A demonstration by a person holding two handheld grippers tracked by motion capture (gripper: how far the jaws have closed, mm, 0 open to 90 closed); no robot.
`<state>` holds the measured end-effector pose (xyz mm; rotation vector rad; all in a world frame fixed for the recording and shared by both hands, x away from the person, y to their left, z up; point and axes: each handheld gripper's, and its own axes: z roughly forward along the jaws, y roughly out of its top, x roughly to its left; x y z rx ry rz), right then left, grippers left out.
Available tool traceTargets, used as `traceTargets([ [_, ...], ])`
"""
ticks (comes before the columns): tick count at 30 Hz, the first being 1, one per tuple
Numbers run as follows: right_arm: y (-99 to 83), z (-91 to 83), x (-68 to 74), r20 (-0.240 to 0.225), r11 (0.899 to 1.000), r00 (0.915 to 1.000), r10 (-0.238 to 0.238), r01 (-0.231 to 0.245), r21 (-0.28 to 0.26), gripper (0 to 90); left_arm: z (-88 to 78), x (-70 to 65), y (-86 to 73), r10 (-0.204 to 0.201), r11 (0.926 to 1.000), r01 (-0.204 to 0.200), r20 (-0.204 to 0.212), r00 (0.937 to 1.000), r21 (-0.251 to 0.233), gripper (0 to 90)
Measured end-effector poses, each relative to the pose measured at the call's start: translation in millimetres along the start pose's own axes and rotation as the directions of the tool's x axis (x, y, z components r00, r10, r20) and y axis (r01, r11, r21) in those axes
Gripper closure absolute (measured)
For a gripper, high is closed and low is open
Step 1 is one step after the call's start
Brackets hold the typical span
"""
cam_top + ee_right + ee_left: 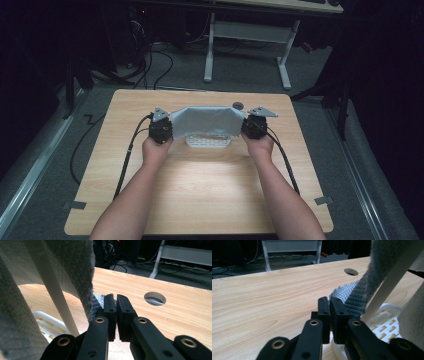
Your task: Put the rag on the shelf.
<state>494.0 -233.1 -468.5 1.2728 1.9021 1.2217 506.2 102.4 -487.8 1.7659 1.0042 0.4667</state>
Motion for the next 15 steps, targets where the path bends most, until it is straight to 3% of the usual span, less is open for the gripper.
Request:
traceTargets([
  [6, 1.6, -1.3, -0.4, 0.007, 1.000, 1.0000, -0.001, 0.001, -0.001, 75.8, -5.7, 4.7, 0.8, -0.014, 0.9999, 0.014, -0.021, 0.9997, -0.010, 72.3],
  [9, 5.1, -4.8, -2.4, 0.014, 1.000, 0.9999, -0.004, 0.004, -0.018, 71.5, -9.3, 8.1, 2.0, -0.019, 0.9997, 0.018, -0.054, 0.9983, -0.016, 65.3],
  [15, 12.9, -14.0, -7.3, 0.034, 0.999, 0.9994, -0.008, 0.010, -0.048, 68.2, -17.9, 13.5, 5.3, -0.028, 0.9991, 0.025, -0.078, 0.9966, -0.034, 62.7],
])
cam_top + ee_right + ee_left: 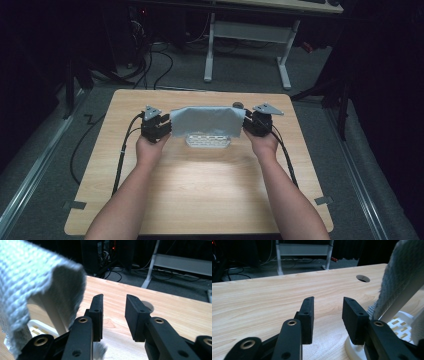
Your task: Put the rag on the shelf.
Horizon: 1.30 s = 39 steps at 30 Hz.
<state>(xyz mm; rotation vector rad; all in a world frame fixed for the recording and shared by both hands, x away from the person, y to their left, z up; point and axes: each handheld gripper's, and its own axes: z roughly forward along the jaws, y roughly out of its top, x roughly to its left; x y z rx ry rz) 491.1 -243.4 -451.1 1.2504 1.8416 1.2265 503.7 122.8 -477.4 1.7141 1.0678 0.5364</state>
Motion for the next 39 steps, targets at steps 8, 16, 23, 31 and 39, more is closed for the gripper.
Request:
traceTargets([
  [8, 3.4, -8.9, -6.5, 0.017, 1.000, 0.9998, -0.010, 0.010, -0.001, 65.1, -5.9, 2.9, 2.1, -0.002, 0.9999, 0.002, -0.017, 0.9999, -0.010, 61.5],
  [16, 4.5, -12.3, -7.3, 0.021, 1.000, 0.9997, -0.011, 0.011, 0.003, 64.2, -9.8, 4.5, 1.7, 0.005, 1.0000, -0.005, -0.025, 0.9997, -0.007, 60.7],
  [23, -2.2, -22.2, -9.7, 0.027, 1.000, 0.9994, -0.022, 0.022, -0.001, 63.4, -22.9, 11.5, -2.0, -0.011, 0.9999, 0.010, -0.043, 0.9990, -0.012, 59.6],
  [31, -11.2, -37.5, -8.9, 0.038, 0.999, 0.9979, -0.052, 0.052, -0.007, 61.5, -40.3, 11.2, -11.0, -0.017, 0.9998, 0.016, -0.051, 0.9985, -0.009, 59.0],
  [39, -14.7, -58.9, -5.0, 0.041, 0.997, 0.9960, -0.079, 0.080, -0.016, 58.3, -59.3, 4.8, -21.4, 0.003, 1.0000, -0.003, -0.037, 0.9993, 0.004, 58.6],
])
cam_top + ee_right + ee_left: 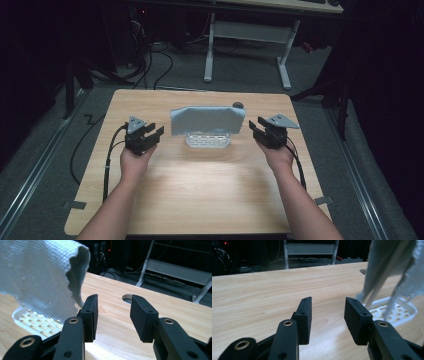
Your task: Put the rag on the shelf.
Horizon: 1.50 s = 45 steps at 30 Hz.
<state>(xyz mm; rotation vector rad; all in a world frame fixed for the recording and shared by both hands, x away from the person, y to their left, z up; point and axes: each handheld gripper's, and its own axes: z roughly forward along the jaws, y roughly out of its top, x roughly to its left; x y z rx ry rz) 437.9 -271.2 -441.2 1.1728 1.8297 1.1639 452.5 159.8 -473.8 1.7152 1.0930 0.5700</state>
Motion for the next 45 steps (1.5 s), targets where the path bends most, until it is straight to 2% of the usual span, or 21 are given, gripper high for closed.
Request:
traceTargets([
  [3, -0.7, -8.2, 2.3, 0.012, 1.000, 0.9998, -0.016, 0.016, 0.012, 56.7, -9.1, -1.7, -4.8, 0.009, 1.0000, -0.009, -0.003, 1.0000, -0.002, 58.0],
  [6, -1.7, -17.7, 6.5, 0.001, 1.000, 0.9996, -0.029, 0.029, 0.011, 56.2, -20.0, -4.4, -11.1, 0.007, 1.0000, -0.007, 0.005, 1.0000, -0.004, 57.2],
  [8, -4.5, -25.4, 10.2, -0.002, 0.999, 0.9992, -0.041, 0.041, -0.005, 56.2, -26.3, -6.9, -15.9, 0.015, 0.9998, -0.015, 0.013, 0.9998, 0.010, 56.6],
  [10, -7.1, -30.8, 14.1, -0.018, 0.999, 0.9988, -0.046, 0.046, 0.018, 55.4, -31.9, -9.7, -20.7, 0.021, 0.9996, -0.021, 0.016, 0.9996, 0.020, 55.8],
  [12, -11.8, -37.6, 18.3, -0.033, 0.999, 0.9985, -0.043, 0.043, 0.009, 55.0, -37.3, -13.7, -27.3, 0.011, 0.9992, -0.012, 0.033, 0.9994, 0.037, 54.8],
  [14, -16.0, -43.7, 22.6, -0.045, 0.998, 0.9978, -0.048, 0.049, 0.034, 55.1, -43.2, -20.8, -36.8, 0.020, 0.9980, -0.023, 0.054, 0.9983, 0.059, 53.6],
  [15, -19.3, -47.4, 24.7, -0.043, 0.998, 0.9976, -0.054, 0.055, 0.023, 55.7, -45.3, -24.9, -42.1, 0.019, 0.9973, -0.023, 0.064, 0.9978, 0.069, 53.0],
  [17, -26.5, -54.4, 29.2, -0.036, 0.998, 0.9981, -0.049, 0.051, 0.037, 56.3, -46.9, -36.5, -54.3, 0.015, 0.9919, -0.027, 0.100, 0.9948, 0.124, 49.9],
  [19, -35.2, -59.7, 32.3, -0.022, 0.997, 0.9989, -0.042, 0.043, 0.062, 55.9, -48.0, -45.7, -61.9, 0.017, 0.9896, -0.034, 0.120, 0.9927, 0.140, 48.8],
  [22, -51.2, -67.8, 36.3, -0.024, 0.996, 0.9993, -0.028, 0.030, 0.086, 53.8, -52.2, -63.2, -72.0, 0.041, 0.9839, -0.066, 0.151, 0.9877, 0.166, 47.4],
  [24, -61.0, -72.9, 40.0, -0.029, 0.994, 0.9987, -0.041, 0.044, 0.099, 52.2, -57.1, -73.8, -78.0, 0.029, 0.9826, -0.063, 0.188, 0.9817, 0.175, 46.8],
  [26, -70.4, -77.9, 44.4, -0.033, 0.993, 0.9985, -0.043, 0.047, 0.110, 50.5, -60.8, -82.1, -84.9, 0.035, 0.9779, -0.075, 0.202, 0.9788, 0.195, 45.7],
  [28, -81.0, -82.6, 49.6, -0.042, 0.991, 0.9981, -0.045, 0.050, 0.124, 47.0, -63.7, -92.0, -93.7, 0.035, 0.9704, -0.087, 0.228, 0.9730, 0.225, 45.1],
  [30, -97.6, -88.1, 55.4, -0.034, 0.991, 0.9987, -0.039, 0.043, 0.128, 46.4, -64.2, -98.2, -97.2, 0.066, 0.9643, -0.123, 0.235, 0.9697, 0.235, 44.8],
  [31, -107.2, -90.4, 58.0, -0.034, 0.990, 0.9987, -0.037, 0.042, 0.137, 49.5, -63.3, -99.7, -97.0, 0.088, 0.9623, -0.142, 0.229, 0.9693, 0.232, 44.6],
  [32, -110.4, -90.3, 60.5, -0.050, 0.984, 0.9982, -0.033, 0.041, 0.173, 45.9, -61.9, -99.9, -96.5, 0.098, 0.9633, -0.149, 0.226, 0.9692, 0.223, 44.3],
  [33, -108.8, -89.9, 62.4, -0.079, 0.982, 0.9960, -0.042, 0.056, 0.182, 44.0, -60.0, -99.4, -95.9, 0.096, 0.9642, -0.147, 0.227, 0.9691, 0.221, 44.0],
  [35, -106.4, -89.8, 65.1, -0.082, 0.982, 0.9915, -0.101, 0.113, 0.149, 44.5, -56.0, -97.3, -95.2, 0.096, 0.9620, -0.147, 0.220, 0.9707, 0.230, 43.2],
  [38, -106.3, -85.3, 64.9, -0.103, 0.983, 0.9922, -0.071, 0.088, 0.164, 44.3, -53.2, -96.7, -95.8, 0.102, 0.9596, -0.153, 0.215, 0.9713, 0.236, 42.9],
  [42, -109.1, -83.1, 63.8, -0.107, 0.980, 0.9914, -0.077, 0.095, 0.177, 44.4, -53.5, -96.5, -97.0, 0.108, 0.9580, -0.159, 0.213, 0.9710, 0.239, 42.7],
  [45, -110.0, -81.4, 59.8, -0.106, 0.980, 0.9930, -0.053, 0.072, 0.187, 43.9, -55.1, -92.7, -96.6, 0.089, 0.9627, -0.137, 0.205, 0.9747, 0.233, 42.4],
])
